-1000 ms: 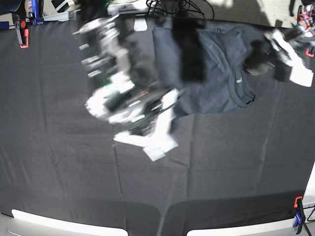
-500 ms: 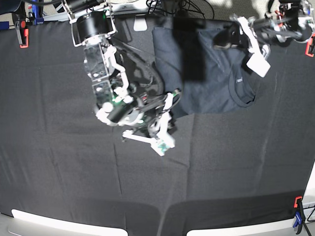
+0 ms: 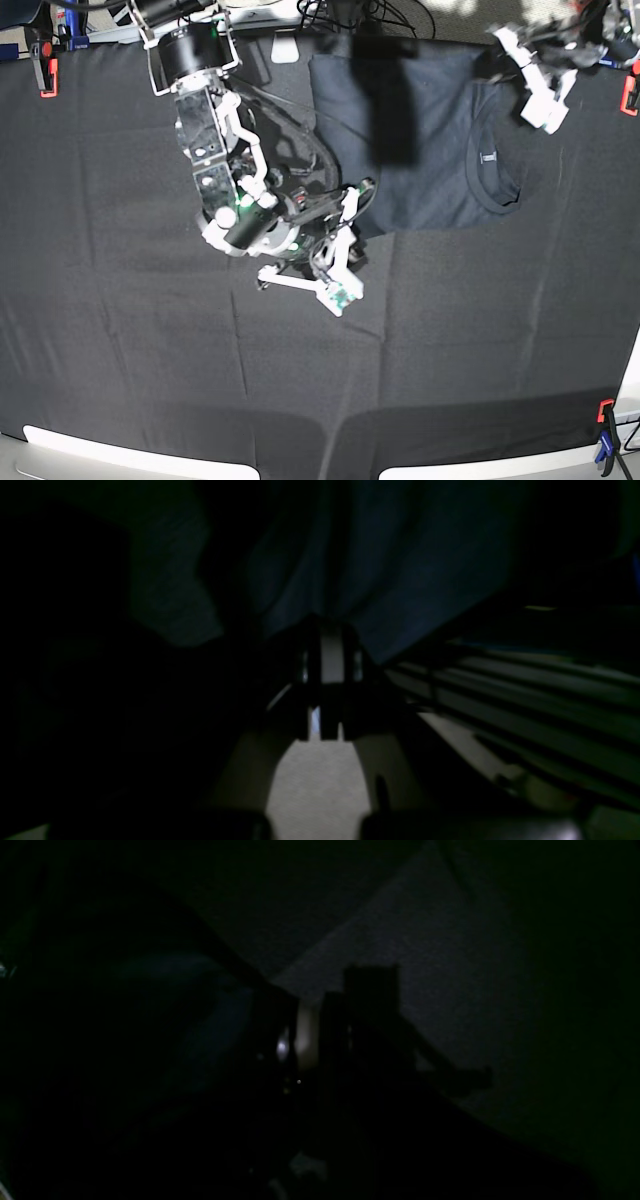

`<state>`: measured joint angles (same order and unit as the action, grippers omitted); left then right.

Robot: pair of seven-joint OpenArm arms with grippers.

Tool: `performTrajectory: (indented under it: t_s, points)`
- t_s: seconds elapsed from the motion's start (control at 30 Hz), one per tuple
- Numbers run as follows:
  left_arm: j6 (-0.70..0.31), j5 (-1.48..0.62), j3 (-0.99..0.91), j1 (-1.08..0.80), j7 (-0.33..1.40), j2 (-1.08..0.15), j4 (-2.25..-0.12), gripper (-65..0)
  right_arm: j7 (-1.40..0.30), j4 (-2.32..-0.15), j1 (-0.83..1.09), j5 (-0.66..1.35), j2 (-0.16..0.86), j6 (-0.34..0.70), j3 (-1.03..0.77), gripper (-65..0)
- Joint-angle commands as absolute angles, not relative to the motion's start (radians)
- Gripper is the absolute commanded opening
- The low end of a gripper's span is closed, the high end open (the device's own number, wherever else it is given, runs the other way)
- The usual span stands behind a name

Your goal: Layout the t-shirt on the table in an organized manner, then fold the t-shirt properly

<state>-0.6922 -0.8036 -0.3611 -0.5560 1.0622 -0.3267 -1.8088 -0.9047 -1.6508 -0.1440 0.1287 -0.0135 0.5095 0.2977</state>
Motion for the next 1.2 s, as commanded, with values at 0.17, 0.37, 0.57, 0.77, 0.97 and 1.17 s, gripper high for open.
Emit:
performTrajectory:
  t_s: [0.17,0.37,0.57,0.77,0.97,1.17]
  points:
    - [-0.698,-0.871,-0.368,-0.558,1.037,-0.361,-1.885,-64.6,-0.863,-1.669,-0.167,0.134,-0.016,0.516,0.295,-61.6]
    - [-0.698,-1.11,-0.354,-0.624,1.04,-0.34,-1.942,-65.0,-0.812,-1.668,-0.167,0.134,-0.017,0.516,0.295,-61.7]
    - [-0.698,-0.843,-0.221,-0.631,1.036,-0.272,-1.913,-65.0,-0.808,-1.614,-0.194,0.13,-0.017,0.516,0.295,-61.7]
    - [-0.698,-0.622,-0.165,-0.6,0.908,-0.272,-1.864,-65.0,-0.807,-1.452,-0.253,0.13,-0.016,0.516,0.295,-61.7]
    - [-0.698,-0.51,-0.171,-0.525,0.902,-0.292,-1.784,-65.0,-0.808,-1.406,-0.267,0.13,-0.016,0.517,0.295,-61.7]
    - [-0.654,-0.416,-0.171,-0.444,0.799,-0.354,-1.597,-65.0,-0.829,-1.406,-0.268,0.143,-0.002,0.62,0.295,-63.1]
